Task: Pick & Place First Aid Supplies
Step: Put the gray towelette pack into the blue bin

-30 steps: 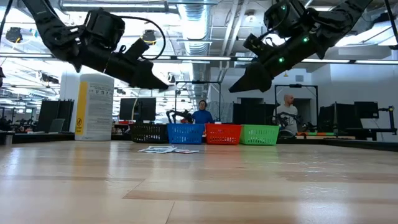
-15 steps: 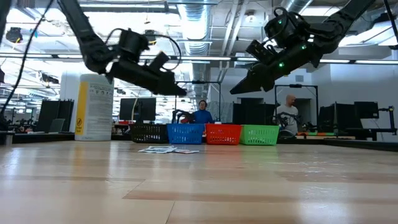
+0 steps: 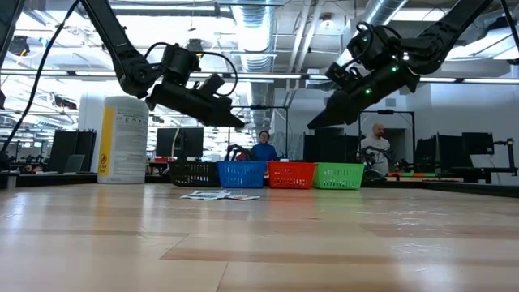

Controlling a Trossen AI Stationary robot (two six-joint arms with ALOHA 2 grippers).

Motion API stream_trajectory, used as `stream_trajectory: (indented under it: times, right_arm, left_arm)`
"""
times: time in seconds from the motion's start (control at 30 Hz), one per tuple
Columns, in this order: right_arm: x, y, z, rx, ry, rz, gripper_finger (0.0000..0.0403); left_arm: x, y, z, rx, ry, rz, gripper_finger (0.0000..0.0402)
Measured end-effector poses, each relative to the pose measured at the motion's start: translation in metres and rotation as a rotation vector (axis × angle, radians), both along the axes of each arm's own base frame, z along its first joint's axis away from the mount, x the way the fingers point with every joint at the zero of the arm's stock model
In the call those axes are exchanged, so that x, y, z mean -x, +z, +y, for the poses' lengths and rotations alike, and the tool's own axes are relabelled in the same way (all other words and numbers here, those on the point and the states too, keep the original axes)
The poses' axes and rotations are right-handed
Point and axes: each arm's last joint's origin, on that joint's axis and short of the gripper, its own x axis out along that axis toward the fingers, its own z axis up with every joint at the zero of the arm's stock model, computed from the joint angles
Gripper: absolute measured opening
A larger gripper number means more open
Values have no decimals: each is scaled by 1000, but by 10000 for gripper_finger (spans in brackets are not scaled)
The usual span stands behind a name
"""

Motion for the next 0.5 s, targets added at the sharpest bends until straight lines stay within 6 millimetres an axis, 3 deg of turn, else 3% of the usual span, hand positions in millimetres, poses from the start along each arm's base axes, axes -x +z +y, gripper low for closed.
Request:
stream_trajectory:
  times: [0.5]
  right_arm:
    - [0,-1,0,-6,-2,6,118]
  left_arm:
    - [-1,-1,-1,-9,-48,7,87]
